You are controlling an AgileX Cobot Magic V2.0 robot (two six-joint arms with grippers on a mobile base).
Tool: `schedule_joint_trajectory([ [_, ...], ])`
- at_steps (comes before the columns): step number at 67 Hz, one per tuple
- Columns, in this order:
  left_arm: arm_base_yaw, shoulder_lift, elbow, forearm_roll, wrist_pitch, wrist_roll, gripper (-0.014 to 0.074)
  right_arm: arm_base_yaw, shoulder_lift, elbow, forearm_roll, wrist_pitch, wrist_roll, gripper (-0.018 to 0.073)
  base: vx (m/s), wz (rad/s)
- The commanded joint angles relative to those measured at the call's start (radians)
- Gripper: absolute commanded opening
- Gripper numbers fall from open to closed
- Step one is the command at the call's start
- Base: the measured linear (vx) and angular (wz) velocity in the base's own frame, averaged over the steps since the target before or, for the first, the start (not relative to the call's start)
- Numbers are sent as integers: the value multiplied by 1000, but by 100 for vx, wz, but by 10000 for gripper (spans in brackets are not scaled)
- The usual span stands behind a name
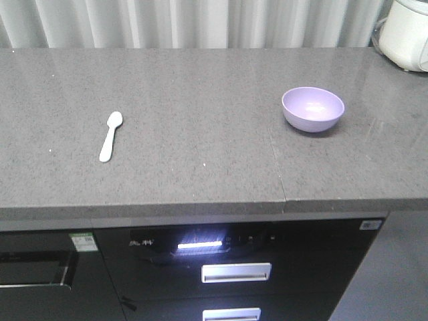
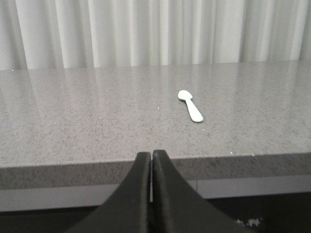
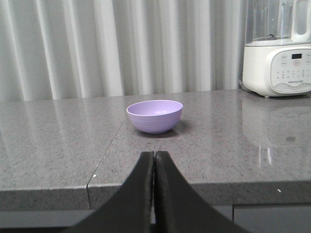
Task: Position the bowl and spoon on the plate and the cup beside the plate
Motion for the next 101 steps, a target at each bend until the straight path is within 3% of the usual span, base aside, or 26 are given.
schedule_joint_trajectory([
  [1,1,-14,-19,-3,-75,-12,-6,-2,-9,8,-3,-72,-11,-11,24,5],
  [101,1,-14,-19,-3,-75,-12,-6,-2,-9,8,-3,-72,-11,-11,12,1],
])
